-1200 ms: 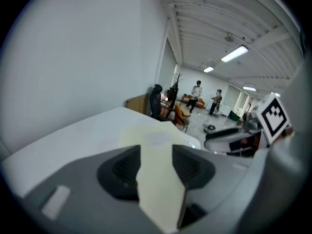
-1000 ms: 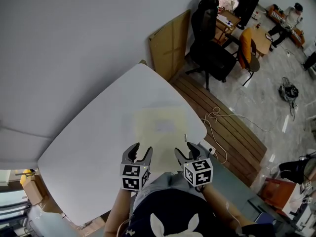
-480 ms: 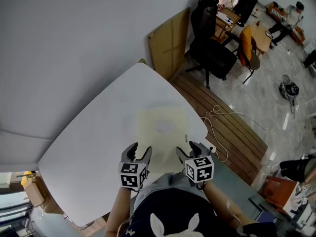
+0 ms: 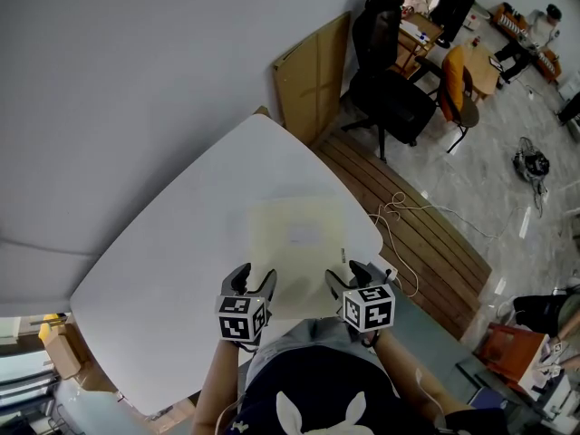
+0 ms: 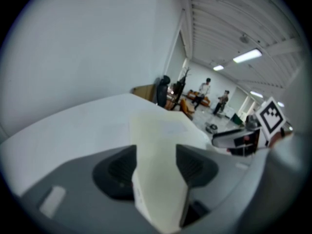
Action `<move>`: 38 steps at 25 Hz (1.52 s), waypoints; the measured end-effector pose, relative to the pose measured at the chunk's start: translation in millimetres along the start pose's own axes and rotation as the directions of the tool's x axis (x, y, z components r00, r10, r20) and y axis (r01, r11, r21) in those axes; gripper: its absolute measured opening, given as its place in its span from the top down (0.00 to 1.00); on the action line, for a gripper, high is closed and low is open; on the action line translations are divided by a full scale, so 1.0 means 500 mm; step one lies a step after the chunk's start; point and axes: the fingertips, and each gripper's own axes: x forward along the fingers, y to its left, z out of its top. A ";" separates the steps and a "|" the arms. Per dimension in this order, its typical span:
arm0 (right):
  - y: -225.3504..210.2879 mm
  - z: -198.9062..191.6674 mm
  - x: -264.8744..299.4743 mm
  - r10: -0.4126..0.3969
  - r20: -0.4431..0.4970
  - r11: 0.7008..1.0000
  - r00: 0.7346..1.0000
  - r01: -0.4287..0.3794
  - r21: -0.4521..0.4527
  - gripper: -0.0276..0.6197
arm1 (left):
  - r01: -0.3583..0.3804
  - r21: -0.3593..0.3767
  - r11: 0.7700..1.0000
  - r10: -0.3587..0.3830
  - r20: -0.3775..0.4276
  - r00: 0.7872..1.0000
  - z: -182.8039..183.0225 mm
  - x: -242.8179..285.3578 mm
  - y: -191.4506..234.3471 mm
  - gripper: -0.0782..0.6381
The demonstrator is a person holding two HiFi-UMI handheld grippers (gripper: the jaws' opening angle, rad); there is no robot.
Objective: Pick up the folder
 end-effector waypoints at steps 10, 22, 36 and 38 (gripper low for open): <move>-0.020 -0.023 0.016 0.003 -0.024 0.996 1.000 -0.001 0.084 0.59 | 0.014 -0.048 0.999 -0.015 -0.018 1.000 -0.014 0.015 0.012 0.55; -0.056 -0.039 0.033 0.013 0.003 0.974 1.000 -0.013 0.227 0.59 | 0.031 -0.152 0.988 -0.037 -0.033 0.999 -0.044 0.042 0.031 0.55; -0.067 -0.054 0.043 0.038 0.015 0.943 0.999 -0.041 0.332 0.58 | 0.063 -0.272 0.960 -0.073 -0.026 0.997 -0.066 0.056 0.042 0.54; -0.068 -0.054 0.046 0.045 0.018 0.937 0.999 -0.048 0.346 0.58 | 0.065 -0.278 0.958 -0.076 -0.029 0.997 -0.068 0.060 0.043 0.54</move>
